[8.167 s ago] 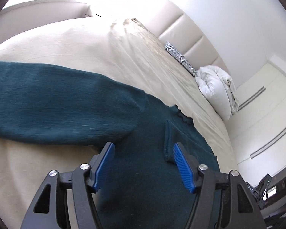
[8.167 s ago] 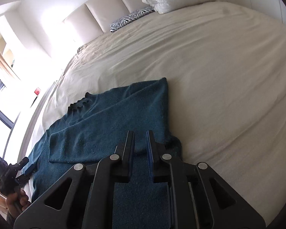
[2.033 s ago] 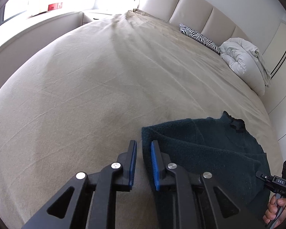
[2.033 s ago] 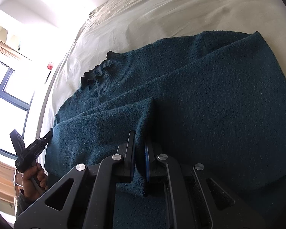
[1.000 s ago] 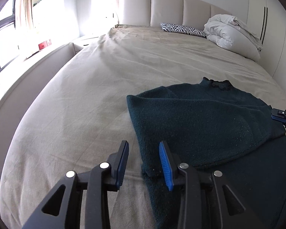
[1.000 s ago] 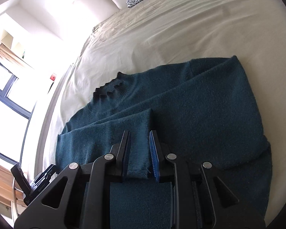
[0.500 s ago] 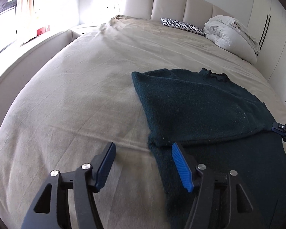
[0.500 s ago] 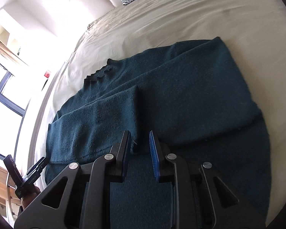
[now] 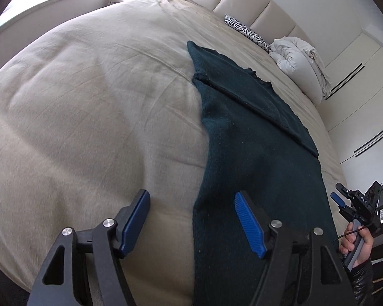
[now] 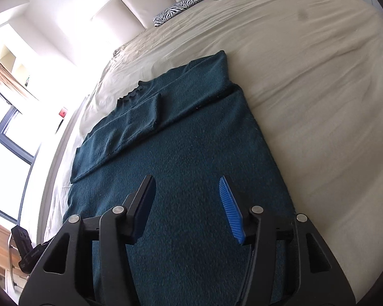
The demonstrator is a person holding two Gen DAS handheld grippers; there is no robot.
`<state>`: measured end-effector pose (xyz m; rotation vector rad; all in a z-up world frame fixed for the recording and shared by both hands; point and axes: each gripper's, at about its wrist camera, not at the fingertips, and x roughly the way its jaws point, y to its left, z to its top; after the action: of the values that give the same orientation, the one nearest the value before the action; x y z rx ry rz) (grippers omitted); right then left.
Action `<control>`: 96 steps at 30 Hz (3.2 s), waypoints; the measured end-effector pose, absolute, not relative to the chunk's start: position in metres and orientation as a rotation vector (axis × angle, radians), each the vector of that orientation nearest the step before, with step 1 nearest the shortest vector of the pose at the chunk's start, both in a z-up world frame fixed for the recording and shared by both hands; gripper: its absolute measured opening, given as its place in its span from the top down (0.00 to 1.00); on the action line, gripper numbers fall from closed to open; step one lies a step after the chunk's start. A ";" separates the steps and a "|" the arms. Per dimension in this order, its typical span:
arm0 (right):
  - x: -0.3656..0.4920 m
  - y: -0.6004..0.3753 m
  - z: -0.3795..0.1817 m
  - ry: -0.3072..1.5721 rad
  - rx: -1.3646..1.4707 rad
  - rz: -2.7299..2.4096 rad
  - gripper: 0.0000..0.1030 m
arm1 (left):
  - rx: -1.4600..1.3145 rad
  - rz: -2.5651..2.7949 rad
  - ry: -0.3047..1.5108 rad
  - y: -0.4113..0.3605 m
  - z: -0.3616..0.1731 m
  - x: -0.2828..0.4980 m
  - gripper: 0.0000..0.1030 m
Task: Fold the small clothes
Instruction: 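Release the sweater and open both grippers, then grasp the sweater hem with the left gripper while the right gripper grasps it too, then lift the hem with both grippers and fold it toward the collar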
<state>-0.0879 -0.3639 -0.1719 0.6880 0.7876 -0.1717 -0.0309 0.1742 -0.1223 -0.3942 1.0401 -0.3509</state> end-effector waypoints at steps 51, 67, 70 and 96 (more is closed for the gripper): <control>-0.243 -0.403 -0.194 1.134 0.887 -0.063 0.55 | -0.470 -0.582 1.325 0.164 -0.151 -0.080 0.92; -0.248 -0.408 -0.192 1.061 0.918 -0.034 0.94 | -0.448 -0.633 1.267 0.168 -0.130 -0.086 0.94; -0.245 -0.410 -0.179 1.004 0.933 -0.019 0.94 | -0.476 -0.659 1.232 0.172 -0.119 -0.084 0.94; -0.092 -0.453 -0.068 0.546 1.054 0.103 0.94 | -0.871 -0.793 0.869 0.179 -0.018 0.043 0.94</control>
<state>-0.0918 -0.4527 -0.0684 1.0542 0.5462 0.1034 0.0432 0.1788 -0.0183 -0.8712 0.8694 -0.7930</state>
